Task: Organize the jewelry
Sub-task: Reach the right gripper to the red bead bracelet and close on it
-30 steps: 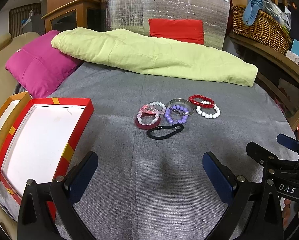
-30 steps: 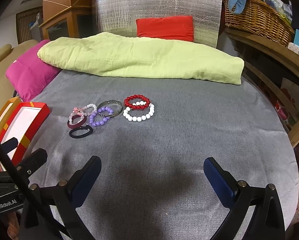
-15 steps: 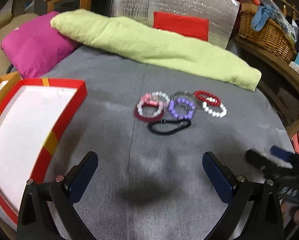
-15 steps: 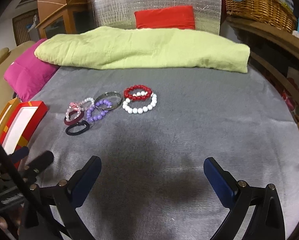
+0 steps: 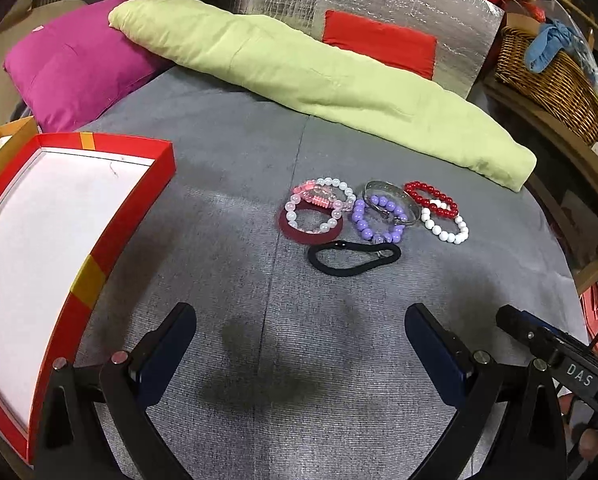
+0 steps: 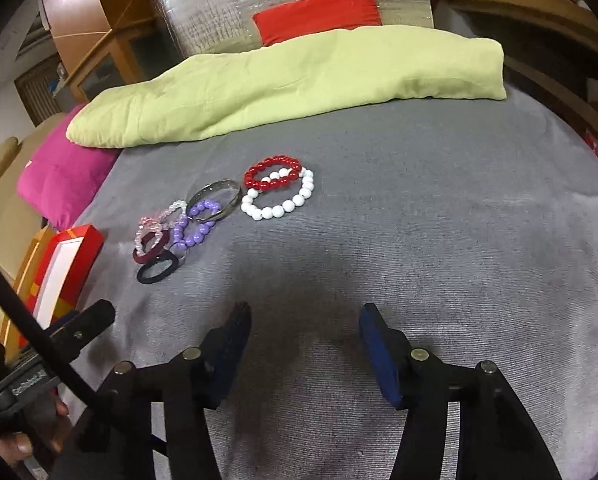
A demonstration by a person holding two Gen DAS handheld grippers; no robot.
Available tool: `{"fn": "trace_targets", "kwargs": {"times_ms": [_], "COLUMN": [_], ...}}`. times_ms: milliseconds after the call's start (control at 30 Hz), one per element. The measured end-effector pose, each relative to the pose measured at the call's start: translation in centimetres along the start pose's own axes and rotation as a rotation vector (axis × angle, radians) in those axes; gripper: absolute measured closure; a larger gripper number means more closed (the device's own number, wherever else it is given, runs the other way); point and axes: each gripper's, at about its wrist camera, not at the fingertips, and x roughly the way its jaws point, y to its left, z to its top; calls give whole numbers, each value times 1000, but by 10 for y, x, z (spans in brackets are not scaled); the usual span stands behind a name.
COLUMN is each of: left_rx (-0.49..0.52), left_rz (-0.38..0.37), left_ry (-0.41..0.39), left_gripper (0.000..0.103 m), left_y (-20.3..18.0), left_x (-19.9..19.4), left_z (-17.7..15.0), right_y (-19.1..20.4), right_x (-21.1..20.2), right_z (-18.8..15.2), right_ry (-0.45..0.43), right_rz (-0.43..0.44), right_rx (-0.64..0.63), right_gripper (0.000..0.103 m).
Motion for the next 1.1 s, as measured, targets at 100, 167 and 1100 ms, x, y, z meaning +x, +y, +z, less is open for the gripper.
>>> {"fn": "trace_targets", "kwargs": {"times_ms": [100, 167, 1100], "left_rx": [17, 24, -38], "left_rz": [23, 36, -3], "left_ry": [-11, -28, 36], "left_gripper": [0, 0, 0], "left_y": [-2, -4, 17], "left_x": [0, -1, 34], "left_z": [4, 14, 57], "right_y": [2, 2, 19], "right_x": [-1, 0, 109], "right_z": [6, 14, 137], "right_ry": [3, 5, 185], "right_rz": [12, 22, -30], "right_rx": [-12, -10, -66], "right_gripper": [43, 43, 93]}}
